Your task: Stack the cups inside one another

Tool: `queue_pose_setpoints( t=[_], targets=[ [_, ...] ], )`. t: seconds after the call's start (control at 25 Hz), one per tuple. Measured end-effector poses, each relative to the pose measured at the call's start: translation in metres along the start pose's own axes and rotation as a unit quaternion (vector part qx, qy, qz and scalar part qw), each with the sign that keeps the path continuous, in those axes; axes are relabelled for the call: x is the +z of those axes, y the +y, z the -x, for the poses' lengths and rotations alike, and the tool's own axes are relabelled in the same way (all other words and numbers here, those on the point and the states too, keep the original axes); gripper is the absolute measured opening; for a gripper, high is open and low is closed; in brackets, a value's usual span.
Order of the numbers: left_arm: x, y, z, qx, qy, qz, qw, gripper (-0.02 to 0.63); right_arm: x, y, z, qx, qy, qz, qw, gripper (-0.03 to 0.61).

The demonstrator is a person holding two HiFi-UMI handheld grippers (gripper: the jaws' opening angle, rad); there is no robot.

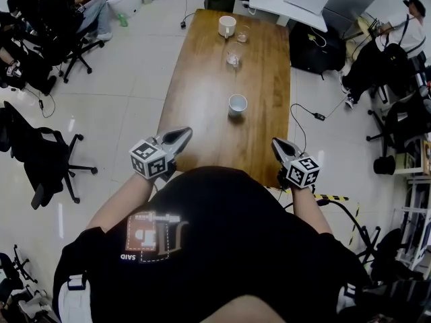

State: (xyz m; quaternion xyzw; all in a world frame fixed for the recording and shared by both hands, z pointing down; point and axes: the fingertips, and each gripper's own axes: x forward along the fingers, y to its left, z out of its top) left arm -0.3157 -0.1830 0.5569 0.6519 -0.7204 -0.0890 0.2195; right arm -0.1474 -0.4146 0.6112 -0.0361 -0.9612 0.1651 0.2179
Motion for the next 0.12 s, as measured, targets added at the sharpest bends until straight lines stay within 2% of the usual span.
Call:
queue_pose_setpoints(
  t=[0.12],
  targets=[
    [-0.0006,0.0009,0.0012,0.001,0.0,-0.001,1.0,0.002,-0.0005,0.0008,-0.001,0.001,0.002,0.003,1.0,0.012]
  ],
)
